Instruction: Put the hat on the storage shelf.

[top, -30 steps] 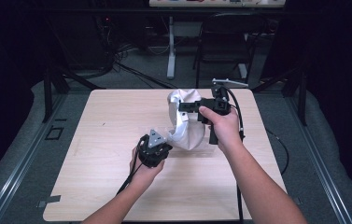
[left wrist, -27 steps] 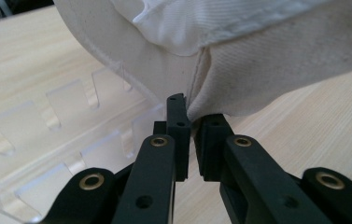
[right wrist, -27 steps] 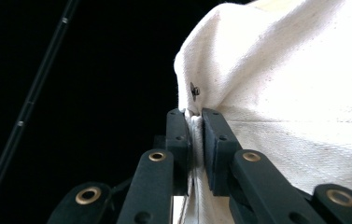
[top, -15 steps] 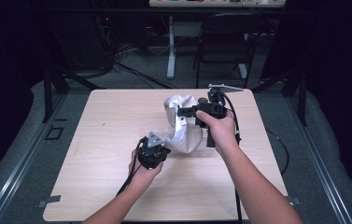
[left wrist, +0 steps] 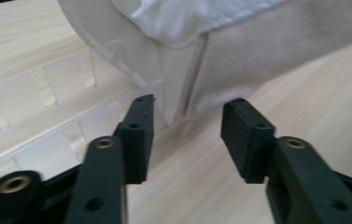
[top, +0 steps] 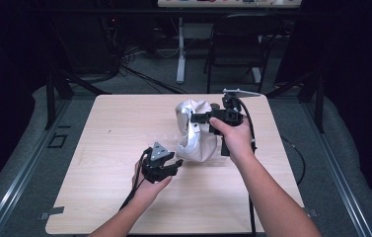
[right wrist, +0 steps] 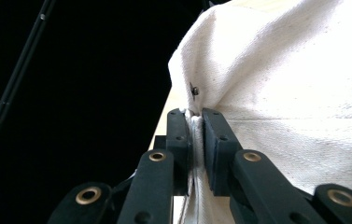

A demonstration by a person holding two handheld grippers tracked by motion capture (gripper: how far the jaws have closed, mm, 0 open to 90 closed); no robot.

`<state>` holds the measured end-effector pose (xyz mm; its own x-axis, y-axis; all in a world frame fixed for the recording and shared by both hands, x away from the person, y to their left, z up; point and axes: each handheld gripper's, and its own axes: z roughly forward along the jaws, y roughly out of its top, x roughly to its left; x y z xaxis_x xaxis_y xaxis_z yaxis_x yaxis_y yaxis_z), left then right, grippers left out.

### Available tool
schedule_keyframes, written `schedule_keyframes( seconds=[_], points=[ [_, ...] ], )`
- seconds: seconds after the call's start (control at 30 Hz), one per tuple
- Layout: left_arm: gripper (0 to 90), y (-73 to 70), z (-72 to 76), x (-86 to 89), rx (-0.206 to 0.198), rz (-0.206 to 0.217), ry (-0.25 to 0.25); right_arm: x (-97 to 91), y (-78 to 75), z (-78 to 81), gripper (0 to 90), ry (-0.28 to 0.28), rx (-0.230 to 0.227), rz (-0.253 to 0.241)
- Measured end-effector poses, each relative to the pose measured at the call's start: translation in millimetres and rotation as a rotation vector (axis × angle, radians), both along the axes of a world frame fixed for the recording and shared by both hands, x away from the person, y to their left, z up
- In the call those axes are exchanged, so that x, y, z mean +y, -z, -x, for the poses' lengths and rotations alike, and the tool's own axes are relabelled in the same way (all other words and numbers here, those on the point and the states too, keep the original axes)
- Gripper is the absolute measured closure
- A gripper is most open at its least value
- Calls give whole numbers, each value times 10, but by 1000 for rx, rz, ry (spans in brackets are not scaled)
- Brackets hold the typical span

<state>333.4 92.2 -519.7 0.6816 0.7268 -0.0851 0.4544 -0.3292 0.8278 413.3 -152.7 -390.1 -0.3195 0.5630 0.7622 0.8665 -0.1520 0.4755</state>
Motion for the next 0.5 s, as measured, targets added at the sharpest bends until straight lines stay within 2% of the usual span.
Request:
schedule_keyframes(
  seconds=[0.1, 0.27, 0.3, 0.33, 0.4, 0.43, 0.47, 0.5],
  points=[
    [508, -4, 55, 47, -12, 4, 9, -2, -8, 9, 821, -2, -2, 9],
    [483, -19, 200, 320, -27, 0, 9, -2, -22, 34, 814, 0, -18, 34],
    [482, -19, 200, 320, -27, 0, 9, -2, -22, 34, 814, 0, -18, 34],
    [482, -4, 241, 444, -31, -8, 0, 9, -31, 56, 800, 2, -40, 63],
    [482, 23, 266, 571, -24, -11, -23, 17, -38, 72, 768, 3, -55, 75],
    [482, 23, 266, 571, -24, -11, -23, 20, -44, 81, 751, 7, -61, 73],
    [480, 44, 275, 663, -23, -14, -38, 16, -47, 88, 726, 7, -69, 74],
    [480, 44, 275, 663, -23, -14, -38, 16, -47, 88, 726, 7, -69, 74]
  ],
)
